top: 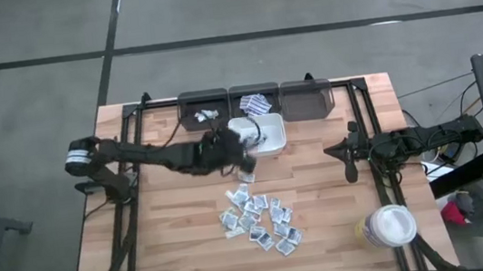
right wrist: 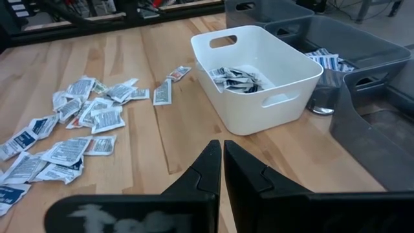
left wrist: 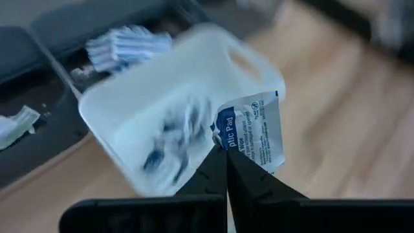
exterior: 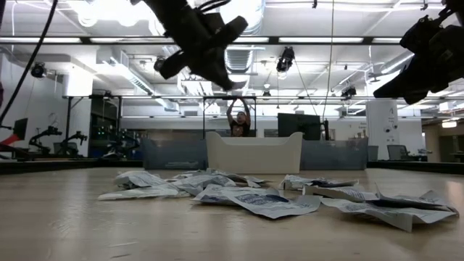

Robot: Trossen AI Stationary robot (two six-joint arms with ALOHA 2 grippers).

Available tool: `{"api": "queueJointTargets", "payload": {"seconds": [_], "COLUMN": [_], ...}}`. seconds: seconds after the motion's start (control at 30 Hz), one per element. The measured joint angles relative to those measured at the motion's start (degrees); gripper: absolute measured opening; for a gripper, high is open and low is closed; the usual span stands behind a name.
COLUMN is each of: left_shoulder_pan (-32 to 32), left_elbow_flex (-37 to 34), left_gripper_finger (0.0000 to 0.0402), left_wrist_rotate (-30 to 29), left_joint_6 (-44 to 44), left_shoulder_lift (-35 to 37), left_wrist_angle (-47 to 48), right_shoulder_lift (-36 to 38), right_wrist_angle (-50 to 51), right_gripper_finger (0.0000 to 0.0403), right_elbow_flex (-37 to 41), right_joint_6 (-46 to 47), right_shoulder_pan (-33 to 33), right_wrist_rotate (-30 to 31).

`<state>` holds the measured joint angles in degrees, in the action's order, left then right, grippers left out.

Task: Pick & Place First Aid Supplies
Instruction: Put the blue alcohol pad into the white bin

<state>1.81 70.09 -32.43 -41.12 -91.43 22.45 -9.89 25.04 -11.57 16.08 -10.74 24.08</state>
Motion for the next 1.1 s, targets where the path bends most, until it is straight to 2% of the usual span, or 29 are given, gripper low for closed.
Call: {"api": "queueJointTargets", "payload": {"seconds": [0.13,0.3,0.4,0.63,0.83,1.1], "left_shoulder_pan": [-5.2,-11.1,-12.9,-14.6,-14.4,-14.3], "left_elbow_flex": [2.3,6.3,9.4,13.9,14.4,14.0], "left_gripper_finger": [0.0000,0.0000,0.0000,0.0000,0.0007,0.0058], "left_wrist_rotate": [0.2,9.3,12.8,16.6,18.9,19.8], "left_joint_6": [-7.9,-8.5,-8.1,-8.6,-10.2,-10.0], "left_shoulder_lift": [-1.0,-5.4,-9.1,-17.7,-21.6,-22.2], "left_wrist_angle": [-4.7,-5.0,-4.8,-3.5,-2.6,-1.4], "right_shoulder_lift": [0.0,0.0,0.0,0.0,0.0,0.0], "right_wrist_angle": [0.0,0.0,0.0,0.0,0.1,0.1], "right_gripper_finger": [0.0018,0.0018,0.0018,0.0018,0.0018,0.0018], "right_elbow_flex": [0.0,0.0,0.0,0.0,0.0,0.0], "right_joint_6": [0.0,0.0,0.0,0.7,0.8,0.7], "right_shoulder_pan": [0.0,0.0,0.0,0.0,0.0,0.0], "right_wrist_rotate": [0.0,0.0,0.0,0.0,0.0,0.0]}}
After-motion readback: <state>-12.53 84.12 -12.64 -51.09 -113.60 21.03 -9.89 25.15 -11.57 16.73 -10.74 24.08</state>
